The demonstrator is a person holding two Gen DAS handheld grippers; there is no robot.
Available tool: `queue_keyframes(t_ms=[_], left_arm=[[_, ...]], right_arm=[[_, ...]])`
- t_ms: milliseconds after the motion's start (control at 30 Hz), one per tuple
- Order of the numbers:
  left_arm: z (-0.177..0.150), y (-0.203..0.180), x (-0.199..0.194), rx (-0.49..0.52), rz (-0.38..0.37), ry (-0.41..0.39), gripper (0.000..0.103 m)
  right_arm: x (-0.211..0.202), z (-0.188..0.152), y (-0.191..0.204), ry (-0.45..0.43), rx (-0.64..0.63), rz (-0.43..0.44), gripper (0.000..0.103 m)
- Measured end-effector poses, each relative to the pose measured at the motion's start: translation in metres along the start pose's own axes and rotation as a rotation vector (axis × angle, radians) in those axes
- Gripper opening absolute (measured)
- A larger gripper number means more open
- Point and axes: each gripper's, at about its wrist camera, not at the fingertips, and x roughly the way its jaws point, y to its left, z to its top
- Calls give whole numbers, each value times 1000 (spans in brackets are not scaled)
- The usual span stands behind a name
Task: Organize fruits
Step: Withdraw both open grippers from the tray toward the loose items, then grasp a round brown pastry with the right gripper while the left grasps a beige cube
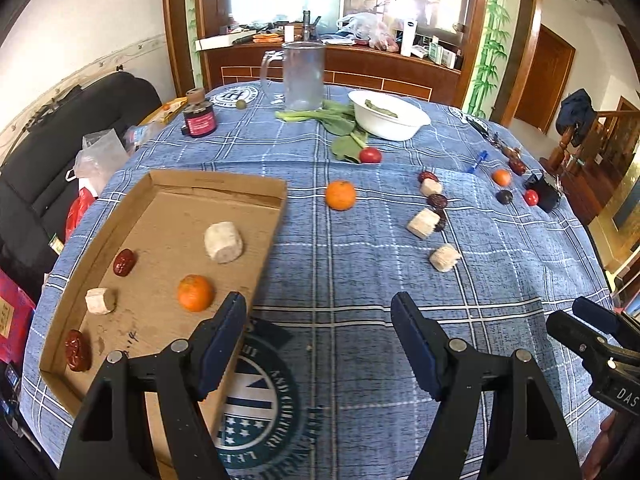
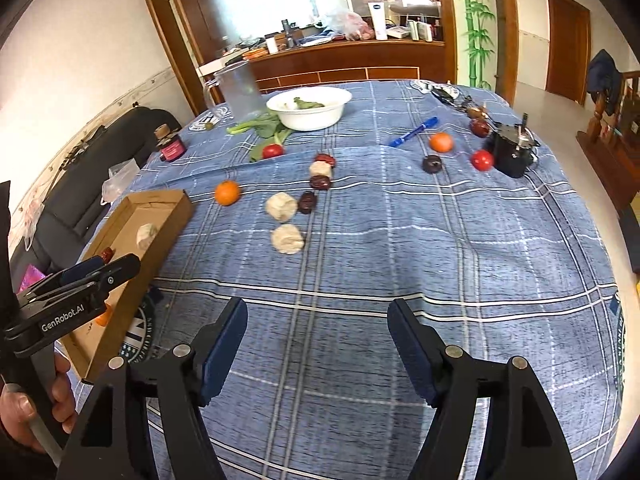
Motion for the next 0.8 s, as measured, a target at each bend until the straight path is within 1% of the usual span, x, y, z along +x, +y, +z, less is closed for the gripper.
queue_keyframes(t_ms=[167, 300, 467, 667, 800], left_arm=[[-2, -10, 1, 9, 2, 12, 74], [-5, -9, 1, 1, 5, 26, 74], [-10, 0, -1, -27, 8, 44, 74], [-12, 12, -2, -60, 10, 57, 74], [-11, 15, -1, -65, 12, 61, 74]], right_arm=[[3, 3, -8, -1, -4, 6, 77], [15, 8, -8, 11, -24, 13, 77], [41, 15, 0, 28, -72, 19, 77], [77, 30, 18, 39, -141, 51, 77], [102, 39, 29, 55, -165, 79, 77]])
